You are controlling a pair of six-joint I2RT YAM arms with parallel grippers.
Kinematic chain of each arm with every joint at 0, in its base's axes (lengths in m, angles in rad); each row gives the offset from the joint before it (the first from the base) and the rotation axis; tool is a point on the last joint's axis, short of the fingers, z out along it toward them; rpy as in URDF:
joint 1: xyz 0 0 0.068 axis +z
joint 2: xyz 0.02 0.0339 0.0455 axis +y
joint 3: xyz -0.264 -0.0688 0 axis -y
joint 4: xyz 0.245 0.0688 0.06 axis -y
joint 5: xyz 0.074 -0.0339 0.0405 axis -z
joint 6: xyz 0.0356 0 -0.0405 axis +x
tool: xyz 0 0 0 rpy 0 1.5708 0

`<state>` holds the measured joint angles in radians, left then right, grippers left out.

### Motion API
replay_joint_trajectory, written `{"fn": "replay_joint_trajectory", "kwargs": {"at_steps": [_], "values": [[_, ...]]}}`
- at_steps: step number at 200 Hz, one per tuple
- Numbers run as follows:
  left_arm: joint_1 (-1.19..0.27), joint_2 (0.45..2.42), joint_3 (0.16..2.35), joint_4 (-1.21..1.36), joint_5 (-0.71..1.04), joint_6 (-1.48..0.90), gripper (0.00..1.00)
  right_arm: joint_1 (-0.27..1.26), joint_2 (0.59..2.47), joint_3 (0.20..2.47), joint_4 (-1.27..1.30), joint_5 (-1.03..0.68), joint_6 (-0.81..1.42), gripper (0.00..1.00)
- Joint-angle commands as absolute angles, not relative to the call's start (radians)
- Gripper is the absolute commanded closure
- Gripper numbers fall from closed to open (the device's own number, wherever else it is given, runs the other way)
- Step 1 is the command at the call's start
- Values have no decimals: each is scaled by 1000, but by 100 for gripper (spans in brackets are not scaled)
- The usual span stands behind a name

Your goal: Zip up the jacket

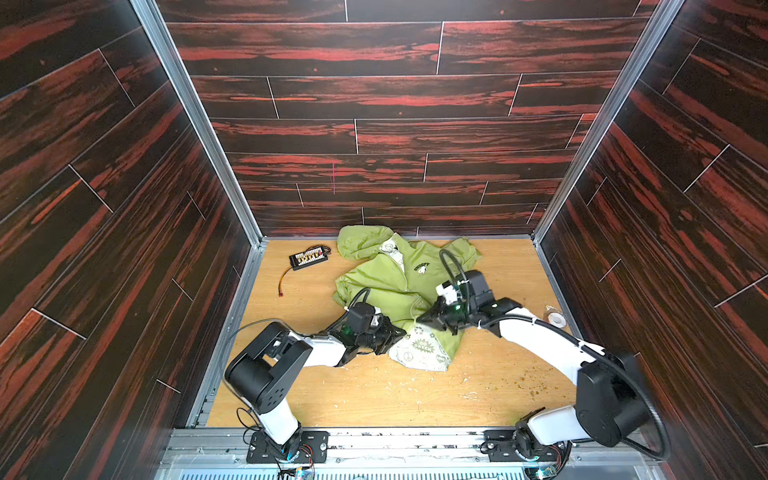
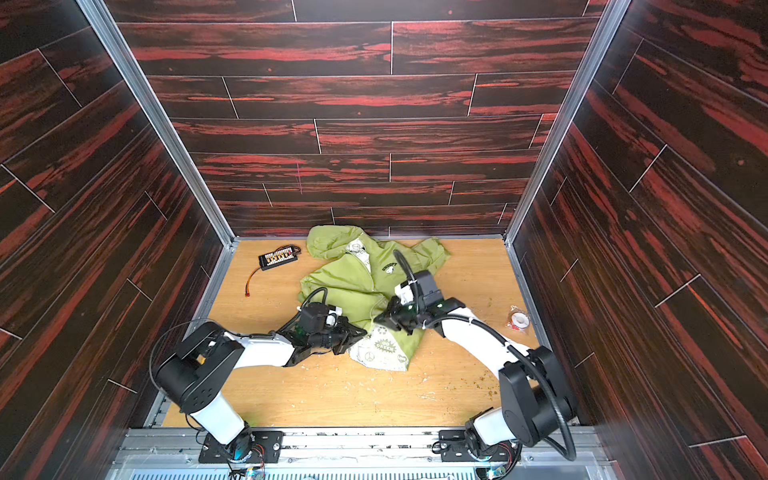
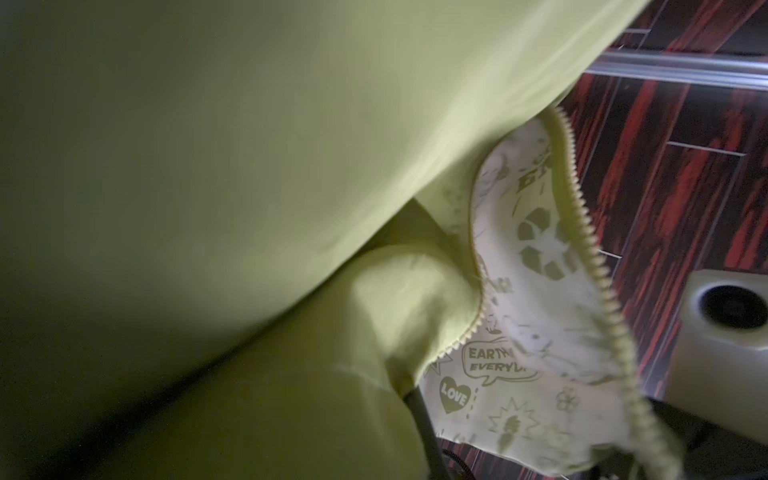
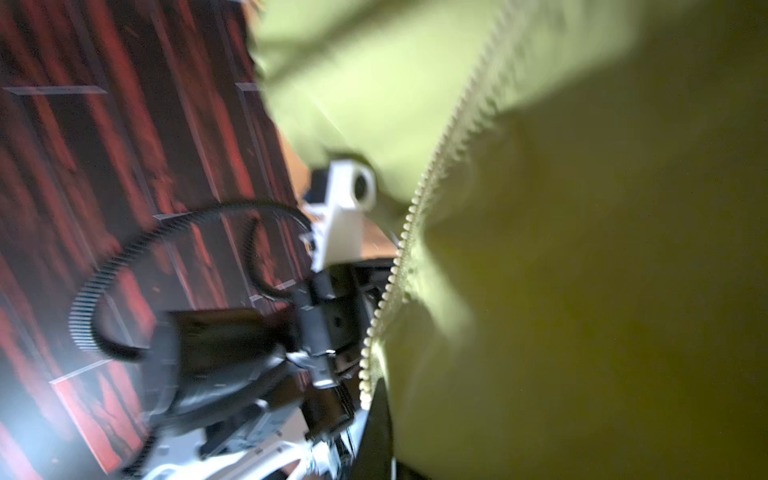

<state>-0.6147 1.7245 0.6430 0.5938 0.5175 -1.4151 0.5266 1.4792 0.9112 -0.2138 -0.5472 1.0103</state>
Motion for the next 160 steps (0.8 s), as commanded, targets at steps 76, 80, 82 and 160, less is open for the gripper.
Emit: {"fn": "replay_joint_trajectory", "kwargs": {"at_steps": [76, 80, 82, 160], "values": [[-621, 1873, 710, 651, 594, -1433, 100, 551, 1545, 681, 98, -583, 1180, 75], [-621, 1879, 711, 655, 597, -1436, 100, 551, 1538, 672, 106, -580, 1187, 72], [-621, 1881, 711, 657, 599, -1436, 100, 551, 1532, 667, 110, -577, 1191, 70], [-621, 1941, 753, 669, 674, -1439, 100, 638, 1306, 385, 347, -414, 1437, 40]]}}
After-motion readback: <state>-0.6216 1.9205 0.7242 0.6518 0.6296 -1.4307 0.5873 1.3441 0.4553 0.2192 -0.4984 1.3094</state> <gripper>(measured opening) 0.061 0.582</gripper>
